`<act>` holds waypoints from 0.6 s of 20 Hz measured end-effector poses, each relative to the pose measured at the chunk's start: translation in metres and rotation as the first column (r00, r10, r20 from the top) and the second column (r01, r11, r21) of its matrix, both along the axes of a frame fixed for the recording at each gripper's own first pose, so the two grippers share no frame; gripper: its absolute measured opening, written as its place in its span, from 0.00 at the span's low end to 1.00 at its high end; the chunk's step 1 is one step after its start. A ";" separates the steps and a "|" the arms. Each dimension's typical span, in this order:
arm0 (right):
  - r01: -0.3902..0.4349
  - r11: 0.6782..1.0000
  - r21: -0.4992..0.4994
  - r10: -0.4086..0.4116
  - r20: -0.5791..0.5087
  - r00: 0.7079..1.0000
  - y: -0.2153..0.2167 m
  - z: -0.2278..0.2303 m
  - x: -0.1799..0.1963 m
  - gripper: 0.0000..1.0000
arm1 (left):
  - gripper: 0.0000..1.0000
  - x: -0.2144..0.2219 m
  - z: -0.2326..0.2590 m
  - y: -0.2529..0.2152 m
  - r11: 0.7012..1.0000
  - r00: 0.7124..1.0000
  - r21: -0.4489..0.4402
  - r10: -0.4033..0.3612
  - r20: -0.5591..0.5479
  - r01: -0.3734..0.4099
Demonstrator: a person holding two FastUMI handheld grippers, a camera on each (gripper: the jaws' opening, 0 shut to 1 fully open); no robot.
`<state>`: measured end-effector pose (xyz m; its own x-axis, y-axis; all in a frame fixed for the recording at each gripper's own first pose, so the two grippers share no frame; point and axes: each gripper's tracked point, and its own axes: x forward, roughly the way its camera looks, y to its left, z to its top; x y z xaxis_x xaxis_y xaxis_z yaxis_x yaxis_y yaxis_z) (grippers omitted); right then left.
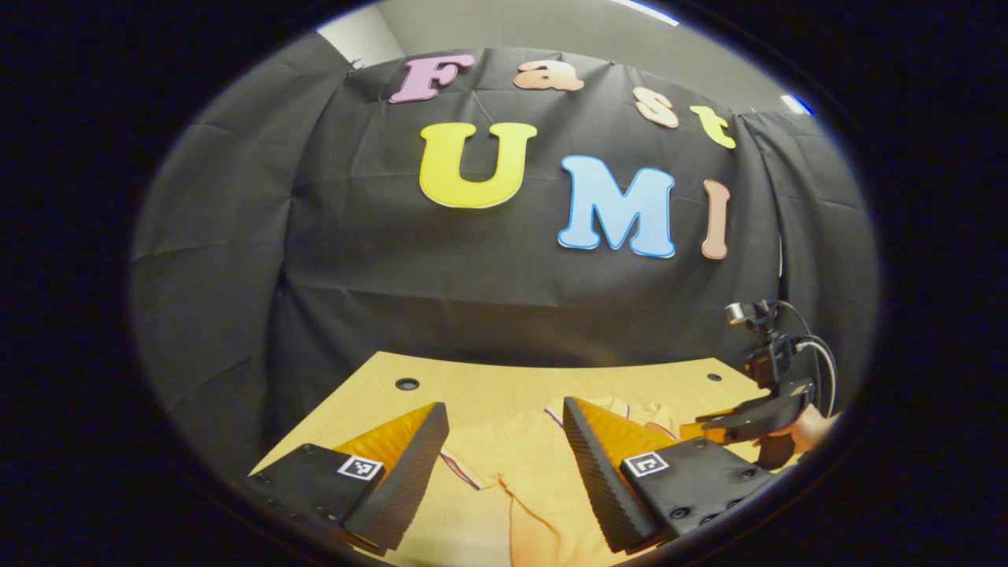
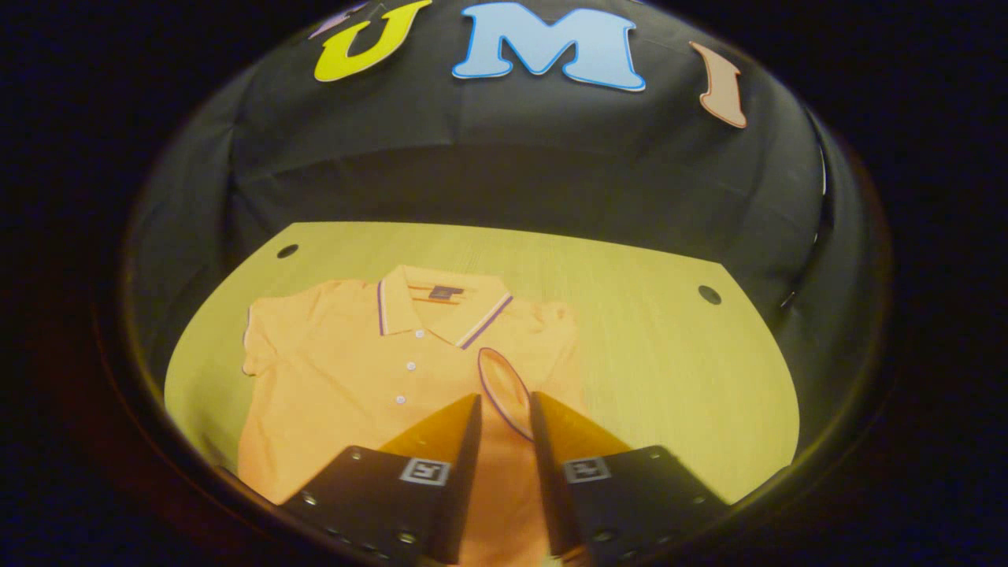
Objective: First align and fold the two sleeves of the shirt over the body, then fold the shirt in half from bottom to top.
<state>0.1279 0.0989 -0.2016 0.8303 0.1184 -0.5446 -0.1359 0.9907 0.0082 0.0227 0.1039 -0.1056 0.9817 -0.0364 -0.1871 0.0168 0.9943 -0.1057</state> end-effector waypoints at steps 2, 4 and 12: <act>0.002 1.000 -0.005 -0.002 0.037 0.999 0.002 0.017 -0.014 0.67 | 0.94 0.013 -0.010 0.004 1.000 1.000 -0.005 -0.004 -0.014 0.004; 0.003 1.000 -0.001 -0.003 0.066 0.998 0.005 0.032 -0.030 0.68 | 0.94 0.028 -0.023 0.007 1.000 0.999 -0.025 0.000 -0.032 -0.001; -0.004 1.000 0.011 0.002 0.179 0.984 0.006 0.088 -0.099 0.95 | 0.94 0.091 -0.101 0.029 0.995 0.985 -0.052 0.071 -0.157 -0.080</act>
<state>0.0285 0.1051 -0.1135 0.9139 0.1264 -0.3858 -0.1391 0.9903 -0.0048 0.1135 0.1326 -0.2064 0.9413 0.0218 -0.3369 -0.0794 0.9842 -0.1583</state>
